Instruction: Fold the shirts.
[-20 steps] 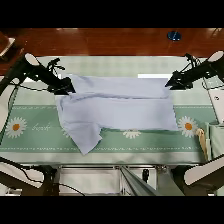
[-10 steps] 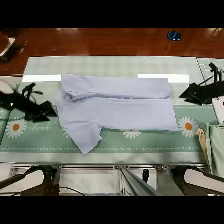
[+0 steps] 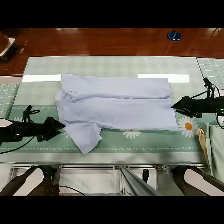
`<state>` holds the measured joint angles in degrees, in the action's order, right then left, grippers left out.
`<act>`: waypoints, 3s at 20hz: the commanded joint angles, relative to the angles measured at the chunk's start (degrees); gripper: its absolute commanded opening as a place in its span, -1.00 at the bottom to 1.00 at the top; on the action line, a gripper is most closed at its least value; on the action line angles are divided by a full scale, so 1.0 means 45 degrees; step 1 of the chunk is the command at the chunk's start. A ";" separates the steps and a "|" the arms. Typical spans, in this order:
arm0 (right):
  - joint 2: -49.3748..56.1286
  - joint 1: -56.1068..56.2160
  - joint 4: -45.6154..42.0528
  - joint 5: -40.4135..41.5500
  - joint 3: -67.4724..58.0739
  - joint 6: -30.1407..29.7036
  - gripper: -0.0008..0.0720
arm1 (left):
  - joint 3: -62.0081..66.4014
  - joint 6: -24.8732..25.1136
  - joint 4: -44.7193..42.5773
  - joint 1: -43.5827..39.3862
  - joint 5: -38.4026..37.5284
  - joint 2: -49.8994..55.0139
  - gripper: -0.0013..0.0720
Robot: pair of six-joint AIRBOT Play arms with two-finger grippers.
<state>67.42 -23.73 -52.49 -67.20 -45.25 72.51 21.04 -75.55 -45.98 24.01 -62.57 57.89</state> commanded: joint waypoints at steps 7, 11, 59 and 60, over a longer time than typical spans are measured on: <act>-0.0083 -0.1127 -0.3055 0.0675 0.0165 0.2535 0.04 | -0.0753 0.0301 0.1564 -0.3551 0.2900 -0.0151 0.13; -0.0083 -0.2535 -0.4167 -0.1297 0.0180 0.1967 0.18 | -0.0748 0.0316 0.1666 -0.4007 0.3351 -0.0155 -0.89; 0.6091 0.0194 0.2501 -0.0180 -0.6630 0.0335 -0.93 | 1.2211 -0.0423 0.1647 -0.3784 0.1860 0.7873 -0.89; 0.6577 0.0277 0.2832 0.0053 -0.6951 0.0457 -0.93 | 1.2823 -0.0607 0.1647 -0.3818 0.1467 0.8592 -0.89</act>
<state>91.33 -23.92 -42.96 -70.02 -72.40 73.52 70.08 -76.27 -38.54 7.29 -52.69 87.07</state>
